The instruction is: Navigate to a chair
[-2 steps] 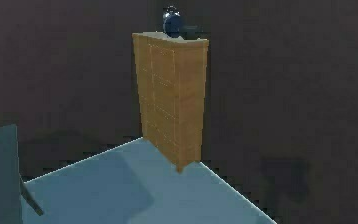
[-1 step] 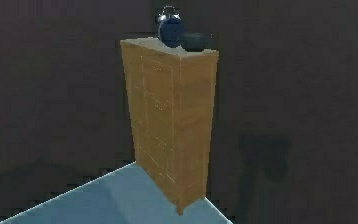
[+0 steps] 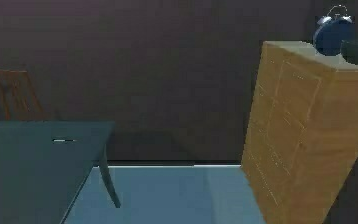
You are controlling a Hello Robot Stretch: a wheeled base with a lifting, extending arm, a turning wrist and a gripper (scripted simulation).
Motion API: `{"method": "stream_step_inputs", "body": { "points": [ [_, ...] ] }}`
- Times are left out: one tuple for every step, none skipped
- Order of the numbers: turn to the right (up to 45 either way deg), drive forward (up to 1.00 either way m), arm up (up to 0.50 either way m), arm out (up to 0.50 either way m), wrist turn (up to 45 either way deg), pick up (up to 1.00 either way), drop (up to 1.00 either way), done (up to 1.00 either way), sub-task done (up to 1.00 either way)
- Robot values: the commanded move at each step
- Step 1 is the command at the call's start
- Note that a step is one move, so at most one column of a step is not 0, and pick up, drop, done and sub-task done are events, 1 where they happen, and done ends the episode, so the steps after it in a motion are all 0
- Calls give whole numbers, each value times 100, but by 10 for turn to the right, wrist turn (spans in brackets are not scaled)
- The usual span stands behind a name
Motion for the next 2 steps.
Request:
{"method": "stream_step_inputs", "body": {
  "points": [
    [0,100,0,0,0,0,0,0,0],
    [-60,0,0,0,0,0,0,0,0]
  ]
}}
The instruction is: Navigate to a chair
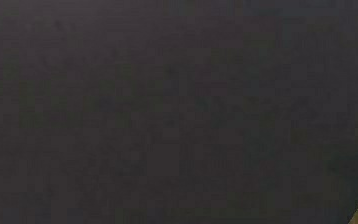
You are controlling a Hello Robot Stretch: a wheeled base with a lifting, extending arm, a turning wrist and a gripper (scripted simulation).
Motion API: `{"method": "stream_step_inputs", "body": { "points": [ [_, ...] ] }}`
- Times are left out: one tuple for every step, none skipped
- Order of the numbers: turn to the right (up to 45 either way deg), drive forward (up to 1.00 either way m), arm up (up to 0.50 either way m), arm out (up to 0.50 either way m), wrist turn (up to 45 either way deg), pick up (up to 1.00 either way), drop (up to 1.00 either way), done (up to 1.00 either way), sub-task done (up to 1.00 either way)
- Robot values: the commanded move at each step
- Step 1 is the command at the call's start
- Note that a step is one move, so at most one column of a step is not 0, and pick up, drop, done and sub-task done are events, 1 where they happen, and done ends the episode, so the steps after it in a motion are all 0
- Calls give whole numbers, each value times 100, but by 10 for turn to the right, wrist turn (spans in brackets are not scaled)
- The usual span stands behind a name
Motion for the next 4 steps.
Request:
{"method": "stream_step_inputs", "body": {
  "points": [
    [0,10,0,0,0,0,0,0,0],
    [-450,0,0,0,0,0,0,0,0],
    [-300,0,0,0,0,0,0,0,0],
    [0,0,0,0,0,0,0,100,0]
  ]
}}
